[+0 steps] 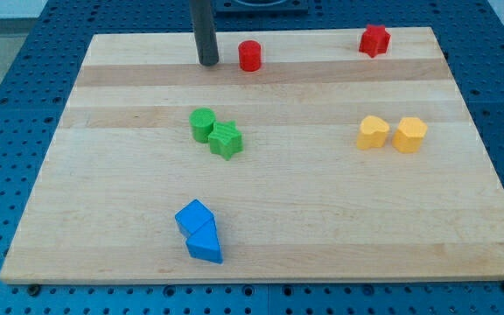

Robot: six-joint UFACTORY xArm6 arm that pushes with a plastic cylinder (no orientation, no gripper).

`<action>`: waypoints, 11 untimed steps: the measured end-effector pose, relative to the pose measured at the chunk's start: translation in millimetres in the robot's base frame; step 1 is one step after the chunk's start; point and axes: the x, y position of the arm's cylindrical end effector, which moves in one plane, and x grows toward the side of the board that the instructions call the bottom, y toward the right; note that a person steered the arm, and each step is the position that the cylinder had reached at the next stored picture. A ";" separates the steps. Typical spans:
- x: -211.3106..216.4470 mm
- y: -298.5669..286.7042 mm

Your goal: Push the red circle to the red star

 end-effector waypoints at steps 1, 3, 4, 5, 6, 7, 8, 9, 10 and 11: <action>0.3 6.5; -9.1 55.6; -24.1 84.5; -24.2 125.2; -24.2 152.7; -24.2 170.8; -24.2 177.3; -24.2 189.8; -24.2 190.3; -24.2 194.2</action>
